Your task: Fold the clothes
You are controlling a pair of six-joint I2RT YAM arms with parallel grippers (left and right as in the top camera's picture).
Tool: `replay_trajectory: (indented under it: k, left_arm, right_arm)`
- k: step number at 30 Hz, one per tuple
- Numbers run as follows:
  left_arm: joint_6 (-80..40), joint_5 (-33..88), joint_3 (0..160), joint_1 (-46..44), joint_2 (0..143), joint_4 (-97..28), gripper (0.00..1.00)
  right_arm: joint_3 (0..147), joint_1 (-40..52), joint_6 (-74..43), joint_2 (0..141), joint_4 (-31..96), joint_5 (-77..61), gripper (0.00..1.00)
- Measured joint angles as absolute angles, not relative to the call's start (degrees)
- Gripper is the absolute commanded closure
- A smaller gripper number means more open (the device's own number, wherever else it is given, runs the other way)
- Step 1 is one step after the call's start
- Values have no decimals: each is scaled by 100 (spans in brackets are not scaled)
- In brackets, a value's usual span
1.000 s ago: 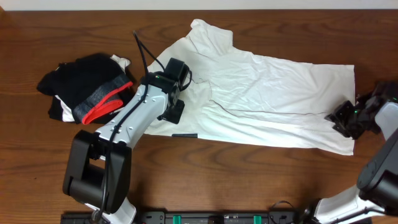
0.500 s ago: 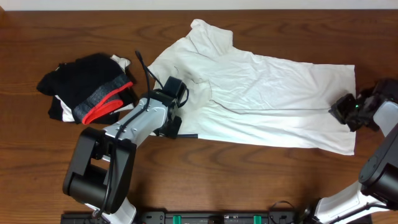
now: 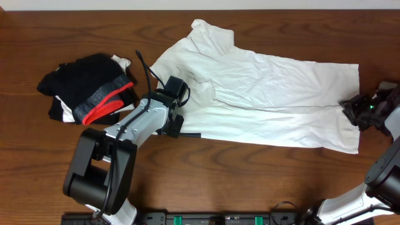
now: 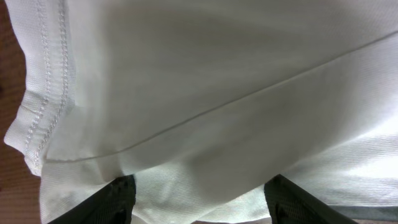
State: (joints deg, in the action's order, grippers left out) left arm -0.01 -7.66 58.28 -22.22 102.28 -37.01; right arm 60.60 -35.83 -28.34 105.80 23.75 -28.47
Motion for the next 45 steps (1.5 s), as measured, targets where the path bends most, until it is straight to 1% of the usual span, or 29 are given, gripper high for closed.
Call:
replay_trajectory:
  k: [1,2,3,5,6,8,10,15,20,21,25,30,37,39,41,42,43,45]
  left_arm:
    - [-1,-766,5828,-2222,10228,-3701,31]
    - [-1,-766,5828,-2222,10228,-3701,31]
    - [-1,-766,5828,-2222,10228,-3701,32]
    - [-1,-766,5830,-2222,10228,-3699,32]
    - [-1,-766,5828,-2222,10228,-3699,32]
    - [-1,-766,5828,-2222,10228,-3686,31]
    - [-1,-766,5828,-2222,10228,-3653,32]
    - [-1,-768,5828,-2222,10228,-3605,32]
    - [-1,-768,5828,-2222,10228,-3601,31]
    - [-1,-768,5828,-2222,10228,-3601,31]
    - [-1,-768,5828,-2222,10228,-3601,31]
    - [-1,-768,5828,-2222,10228,-3601,31]
    - [-1,-768,5828,-2222,10228,-3601,31]
    - [-1,-768,5828,-2222,10228,-3601,31]
    - [-1,-768,5828,-2222,10228,-3601,31]
    - [-1,-768,5828,-2222,10228,-3601,31]
    - [-1,-768,5828,-2222,10228,-3601,31]
    - [-1,-768,5828,-2222,10228,-3601,31]
  right_arm:
    - [6060,-3583,-2803,10580,2344,-2917,87]
    - [6060,-3590,-2729,10580,2309,-3065,84]
    - [6060,-3592,-2596,10580,2281,-3321,79]
    - [6060,-3586,-2353,10580,2342,-3723,77]
    - [6060,-3564,-2180,10580,2451,-3959,79]
    - [6064,-3465,-1870,10580,2724,-4327,86]
    - [6066,-3258,-1577,10580,3039,-4543,89]
    - [6071,-2213,-751,10580,3719,-4678,94]
    - [6071,-871,-266,10580,3380,-4040,97]
    - [6071,-681,-233,10580,3299,-3885,99]
    - [6071,-30,-226,10580,2993,-3063,99]
    - [6071,416,-226,10580,2926,-2471,99]
    - [6071,760,-152,10580,3175,-2174,99]
    - [6071,836,-54,10580,3299,-2178,96]
    - [6071,917,49,10580,3415,-2193,89]
    - [6069,945,117,10580,3474,-2209,81]
    - [6071,967,128,10580,3503,-2215,70]
    - [6071,989,220,10580,3518,-2226,59]
